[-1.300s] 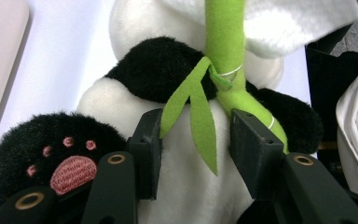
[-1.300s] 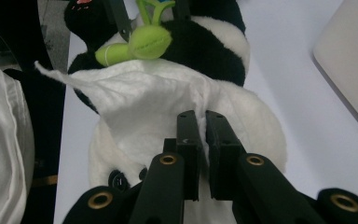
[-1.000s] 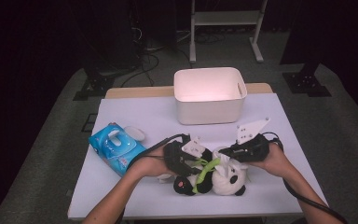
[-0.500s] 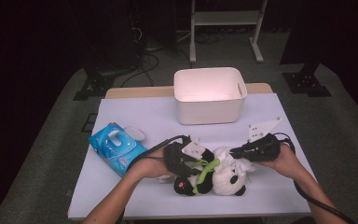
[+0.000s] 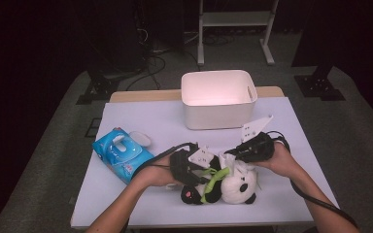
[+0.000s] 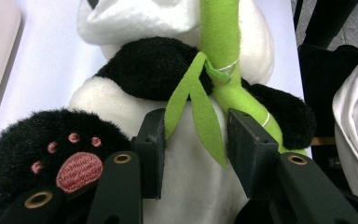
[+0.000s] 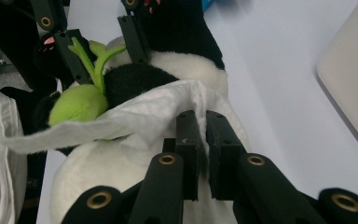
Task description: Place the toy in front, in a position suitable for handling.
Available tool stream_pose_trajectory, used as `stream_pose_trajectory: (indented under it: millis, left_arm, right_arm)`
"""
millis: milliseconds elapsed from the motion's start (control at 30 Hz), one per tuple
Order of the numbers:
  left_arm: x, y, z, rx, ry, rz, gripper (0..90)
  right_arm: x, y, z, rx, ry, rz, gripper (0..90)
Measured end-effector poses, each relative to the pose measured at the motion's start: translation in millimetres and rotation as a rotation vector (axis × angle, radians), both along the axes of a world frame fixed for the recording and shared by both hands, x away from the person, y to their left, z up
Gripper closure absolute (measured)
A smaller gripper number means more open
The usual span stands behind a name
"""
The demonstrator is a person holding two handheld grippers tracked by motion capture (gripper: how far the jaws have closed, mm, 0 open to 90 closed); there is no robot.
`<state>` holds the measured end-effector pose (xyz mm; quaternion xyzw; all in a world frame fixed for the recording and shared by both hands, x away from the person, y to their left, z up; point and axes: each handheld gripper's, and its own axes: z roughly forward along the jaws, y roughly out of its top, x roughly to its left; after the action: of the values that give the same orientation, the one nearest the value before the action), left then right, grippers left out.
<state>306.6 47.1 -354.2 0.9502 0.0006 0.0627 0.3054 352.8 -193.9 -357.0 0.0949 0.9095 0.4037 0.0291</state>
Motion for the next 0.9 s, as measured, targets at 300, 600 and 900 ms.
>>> stream_pose_trajectory:
  millis: [300,600,900]
  left_arm:
    - [4.3,0.6,-1.1,-0.004,0.002,0.014,58.1]
    - [8.7,-1.1,-1.3,0.001,0.011,0.024,58.2]
    - [14.7,-1.6,-1.8,0.001,0.018,0.042,58.1]
  right_arm:
    - [4.8,-21.9,-6.7,0.022,0.019,-0.049,83.6]
    - [-3.1,-65.0,-24.2,0.029,0.062,-0.145,83.3]
    - [-17.2,-89.4,-43.3,0.039,0.099,-0.186,82.9]
